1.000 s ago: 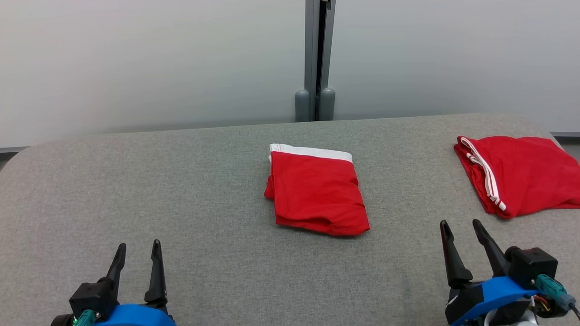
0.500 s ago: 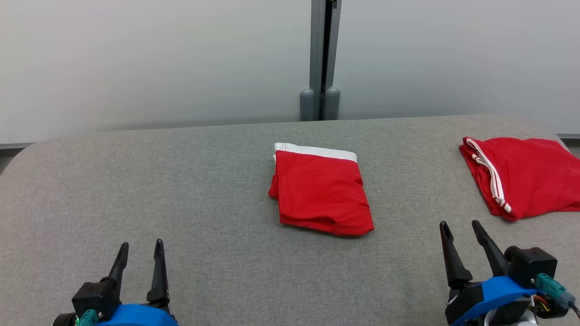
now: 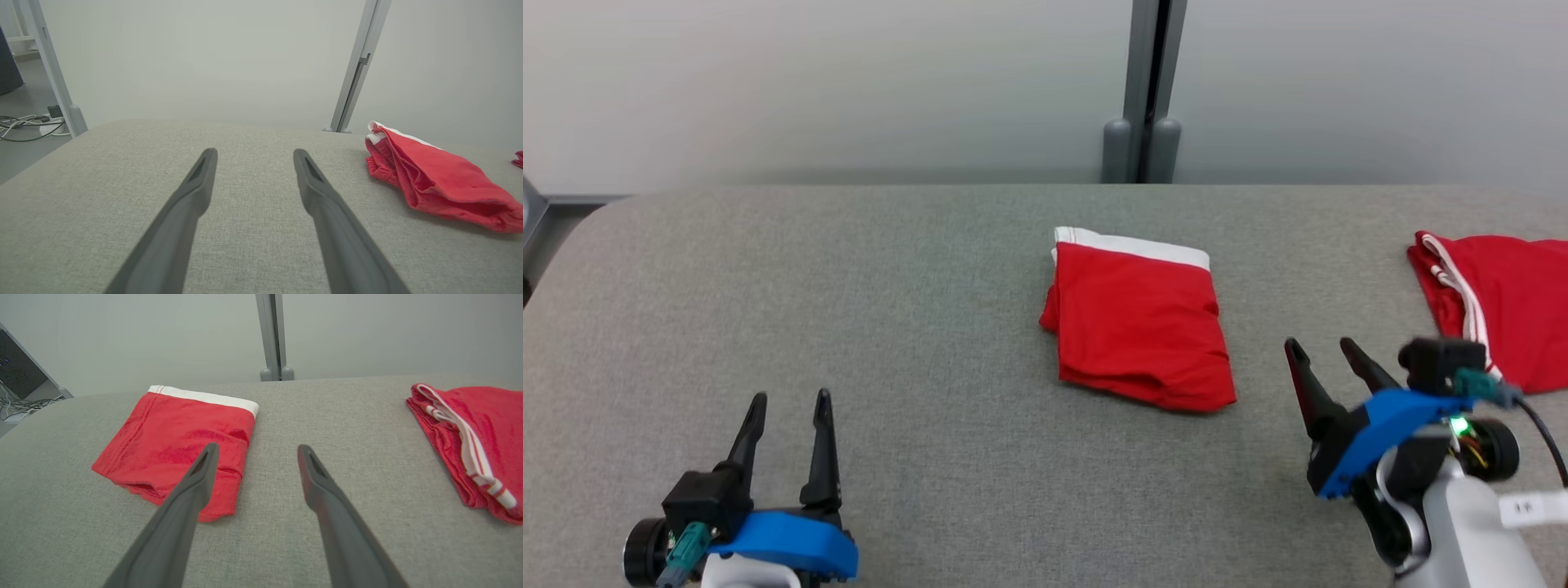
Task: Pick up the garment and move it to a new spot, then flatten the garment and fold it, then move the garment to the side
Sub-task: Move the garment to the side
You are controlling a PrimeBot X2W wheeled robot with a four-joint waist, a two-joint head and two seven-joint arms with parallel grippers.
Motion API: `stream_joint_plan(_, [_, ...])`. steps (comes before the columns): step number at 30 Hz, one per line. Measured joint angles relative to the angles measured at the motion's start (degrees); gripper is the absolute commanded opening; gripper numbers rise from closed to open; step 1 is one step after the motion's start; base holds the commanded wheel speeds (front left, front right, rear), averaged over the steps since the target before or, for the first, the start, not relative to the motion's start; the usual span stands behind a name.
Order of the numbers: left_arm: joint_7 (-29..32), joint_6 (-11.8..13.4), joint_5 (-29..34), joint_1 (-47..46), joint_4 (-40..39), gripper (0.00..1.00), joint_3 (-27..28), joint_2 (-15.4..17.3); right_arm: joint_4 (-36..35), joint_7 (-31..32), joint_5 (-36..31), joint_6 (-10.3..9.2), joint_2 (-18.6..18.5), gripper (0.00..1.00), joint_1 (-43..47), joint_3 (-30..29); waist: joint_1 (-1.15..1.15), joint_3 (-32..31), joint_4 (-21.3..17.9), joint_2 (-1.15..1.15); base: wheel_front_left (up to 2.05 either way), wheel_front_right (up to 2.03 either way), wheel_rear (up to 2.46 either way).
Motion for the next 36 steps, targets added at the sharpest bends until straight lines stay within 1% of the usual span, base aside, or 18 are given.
stream_joint_plan(4, [0.0, -0.23, 0.35, -2.36, -0.37, 1.0, -1.21, -0.05, 4.79, 5.76, 0.16, 0.0, 0.01, 1.0, -6.95, -0.33, 0.0, 2.22, 1.25, 0.0, 0.0, 0.0, 0.0])
stream_joint_plan(7, [0.0, -0.4, 0.55, -4.33, -0.46, 1.0, -1.85, -0.08, 9.57, 8.13, 0.38, 0.0, -0.02, 1.0, -12.4, -0.86, 0.01, 3.84, 2.54, 0.0, 0.0, 0.0, 0.0])
stream_joint_plan(11, [0.0, -0.68, 0.78, -6.22, -0.67, 1.0, -3.12, -0.22, 16.99, 10.14, 0.27, 0.0, 0.02, 1.0, -17.41, -1.49, 0.01, 5.87, 4.35, 0.01, 0.0, 0.0, 0.0])
stream_joint_plan(14, [0.0, -0.82, 0.94, -7.28, -0.88, 1.0, -3.45, -0.34, 21.7, 9.89, -0.8, 0.0, 0.04, 1.0, -20.67, -2.43, 0.0, 7.4, 5.51, 0.01, 0.0, 0.0, 0.0])
stream_joint_plan(21, [0.0, -1.03, 1.05, -9.49, -1.69, 1.0, -4.92, -1.03, 32.54, 8.36, -5.36, 0.0, 0.03, 1.0, -27.01, -6.92, 0.01, 10.58, 7.94, 0.01, 0.0, 0.0, 0.0])
stream_joint_plan(23, [0.0, -1.18, 1.09, -10.06, -1.68, 1.0, -5.3, -1.2, 35.65, 8.06, -5.04, 0.0, -0.05, 1.0, -28.1, -6.81, 0.01, 11.17, 8.59, 0.01, 0.0, 0.0, 0.0])
stream_joint_plan(25, [0.0, -1.24, 1.16, -10.45, -1.66, 1.0, -5.67, -1.31, 38.31, 8.43, -3.49, 0.0, -0.21, 1.0, -29.43, -4.98, 0.0, 11.52, 9.05, 0.01, 0.0, 0.0, 0.0])
stream_joint_plan(26, [0.0, -1.25, 1.16, -10.45, -1.6, 1.0, -5.81, -1.31, 39.33, 8.48, -3.14, -0.01, -0.37, 0.63, -30.16, -3.91, -0.01, 11.62, 9.14, 0.0, 0.0, 0.0, 0.0])
stream_joint_plan(27, [0.0, -1.36, 1.16, -10.45, -1.6, 1.0, -5.87, -1.32, 39.91, 8.4, -2.67, -0.05, -0.4, 0.23, -30.64, -2.72, -0.01, 11.67, 9.06, 0.0, 0.0, 0.0, 0.0])
stream_joint_plan(28, [0.0, -1.36, 1.16, -10.46, -1.63, 1.0, -5.84, -1.34, 40.39, 8.29, -2.69, -0.07, -0.37, 0.0, -31.06, -1.43, -0.01, 11.75, 8.82, 0.0, 0.0, 0.0, 0.0])
stream_joint_plan(29, [0.0, -1.36, 1.15, -10.46, -1.72, 1.0, -5.7, -1.4, 40.69, 7.7, -3.65, -0.02, -0.22, 0.0, -31.84, 0.55, 0.0, 11.87, 8.15, 0.01, 0.0, 0.0, 0.0])
stream_joint_plan(31, [0.0, -1.37, 1.11, -10.46, -2.18, 1.0, -5.26, -1.36, 40.16, 6.83, -6.92, 0.0, -0.08, 0.0, -32.76, 2.61, 0.0, 12.1, 7.09, 0.01, 0.0, 0.0, 0.0])
stream_joint_plan(32, [0.0, -1.37, 1.11, -10.46, -2.18, 1.0, -5.26, -1.36, 40.16, 6.83, -6.92, 0.0, -0.08, 0.0, -32.76, 2.61, 0.0, 12.1, 7.09, 0.01, 0.0, 0.0, 0.0])
stream_joint_plan(33, [0.0, -1.37, 1.02, -10.45, -2.85, 1.0, -4.91, -1.36, 38.85, 6.77, -9.49, 0.01, -0.89, 0.0, -34.35, 5.64, 0.0, 12.43, 5.85, 0.01, 0.0, 0.0, 0.0])
stream_joint_plan(36, [-0.01, -1.37, 1.02, -10.39, -3.82, 1.0, -4.39, -1.29, 36.2, 7.82, -11.05, 0.01, -3.79, 0.0, -37.8, 10.79, 0.0, 13.2, 3.53, 0.0, 0.0, 0.0, 0.0])
